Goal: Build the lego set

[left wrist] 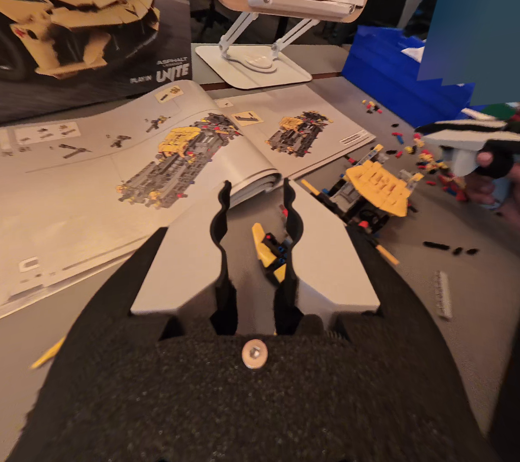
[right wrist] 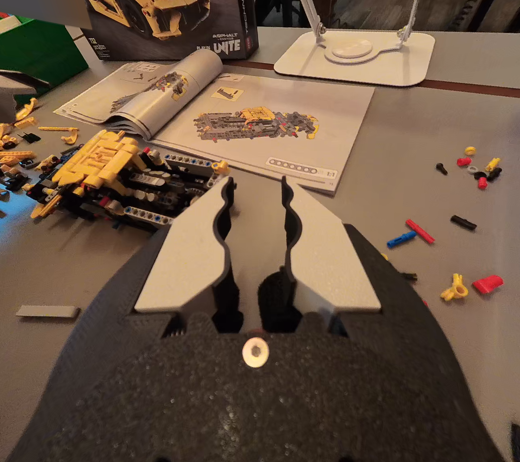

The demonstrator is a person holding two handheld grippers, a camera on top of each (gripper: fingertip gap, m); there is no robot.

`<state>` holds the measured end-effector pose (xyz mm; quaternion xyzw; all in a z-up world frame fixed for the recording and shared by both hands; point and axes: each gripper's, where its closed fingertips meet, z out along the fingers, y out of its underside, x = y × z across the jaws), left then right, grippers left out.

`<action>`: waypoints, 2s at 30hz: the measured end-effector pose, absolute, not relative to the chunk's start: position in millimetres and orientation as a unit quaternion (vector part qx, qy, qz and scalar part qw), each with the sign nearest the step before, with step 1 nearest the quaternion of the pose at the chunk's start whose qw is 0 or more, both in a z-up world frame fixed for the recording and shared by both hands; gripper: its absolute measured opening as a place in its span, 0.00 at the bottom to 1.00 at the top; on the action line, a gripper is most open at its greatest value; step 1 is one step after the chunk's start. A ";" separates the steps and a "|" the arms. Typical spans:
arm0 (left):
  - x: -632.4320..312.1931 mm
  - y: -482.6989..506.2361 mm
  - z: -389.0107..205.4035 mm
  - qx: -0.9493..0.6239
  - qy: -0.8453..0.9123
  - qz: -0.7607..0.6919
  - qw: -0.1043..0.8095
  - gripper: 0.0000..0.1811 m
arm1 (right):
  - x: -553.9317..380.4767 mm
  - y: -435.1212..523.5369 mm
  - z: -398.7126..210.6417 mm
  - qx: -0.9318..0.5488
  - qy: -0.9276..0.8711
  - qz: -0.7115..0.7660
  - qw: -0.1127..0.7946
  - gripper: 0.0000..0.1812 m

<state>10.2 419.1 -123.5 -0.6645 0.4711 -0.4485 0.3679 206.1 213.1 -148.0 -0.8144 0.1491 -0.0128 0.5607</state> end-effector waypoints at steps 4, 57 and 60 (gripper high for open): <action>7.2 425.5 -122.3 -0.657 0.476 -0.429 0.397 0.21 | 201.3 220.8 -148.5 -0.814 0.138 -0.006 0.565 0.18; -7.1 268.2 -63.6 -0.438 0.528 -0.692 0.226 0.07 | 2.3 264.0 -75.3 -0.672 -0.260 -0.350 0.599 0.04; -6.0 262.2 -69.8 -0.438 0.547 -0.677 0.225 0.07 | 2.9 263.8 -78.2 -0.671 -0.266 -0.354 0.595 0.04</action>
